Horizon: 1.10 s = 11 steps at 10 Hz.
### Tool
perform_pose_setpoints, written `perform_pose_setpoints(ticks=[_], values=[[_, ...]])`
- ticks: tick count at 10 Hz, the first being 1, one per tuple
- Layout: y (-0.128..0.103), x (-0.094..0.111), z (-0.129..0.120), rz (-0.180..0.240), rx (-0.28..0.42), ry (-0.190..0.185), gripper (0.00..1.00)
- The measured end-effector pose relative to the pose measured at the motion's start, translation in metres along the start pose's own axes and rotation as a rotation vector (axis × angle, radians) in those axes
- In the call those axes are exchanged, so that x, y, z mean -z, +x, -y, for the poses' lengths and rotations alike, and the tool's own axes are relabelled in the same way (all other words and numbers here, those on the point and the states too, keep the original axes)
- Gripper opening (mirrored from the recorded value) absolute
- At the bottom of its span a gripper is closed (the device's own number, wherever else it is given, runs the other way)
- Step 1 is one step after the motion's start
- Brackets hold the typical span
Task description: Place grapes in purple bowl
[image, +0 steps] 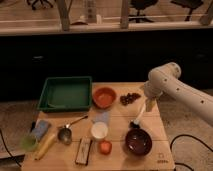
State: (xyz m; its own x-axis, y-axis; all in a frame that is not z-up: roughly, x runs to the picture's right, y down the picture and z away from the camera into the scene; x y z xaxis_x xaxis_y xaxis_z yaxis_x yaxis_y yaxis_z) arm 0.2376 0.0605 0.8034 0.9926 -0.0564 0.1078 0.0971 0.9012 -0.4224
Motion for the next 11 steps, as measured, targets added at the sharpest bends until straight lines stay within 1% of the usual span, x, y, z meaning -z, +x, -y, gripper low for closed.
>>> perform_pose_setpoints(ticks=[4, 9, 11], values=[[0.005, -0.009, 0.014, 0.008, -0.002, 0.014, 0.8], [0.014, -0.021, 0.027, 0.025, -0.024, 0.024, 0.8], [0.017, -0.031, 0.036, 0.037, -0.033, 0.027, 0.8]])
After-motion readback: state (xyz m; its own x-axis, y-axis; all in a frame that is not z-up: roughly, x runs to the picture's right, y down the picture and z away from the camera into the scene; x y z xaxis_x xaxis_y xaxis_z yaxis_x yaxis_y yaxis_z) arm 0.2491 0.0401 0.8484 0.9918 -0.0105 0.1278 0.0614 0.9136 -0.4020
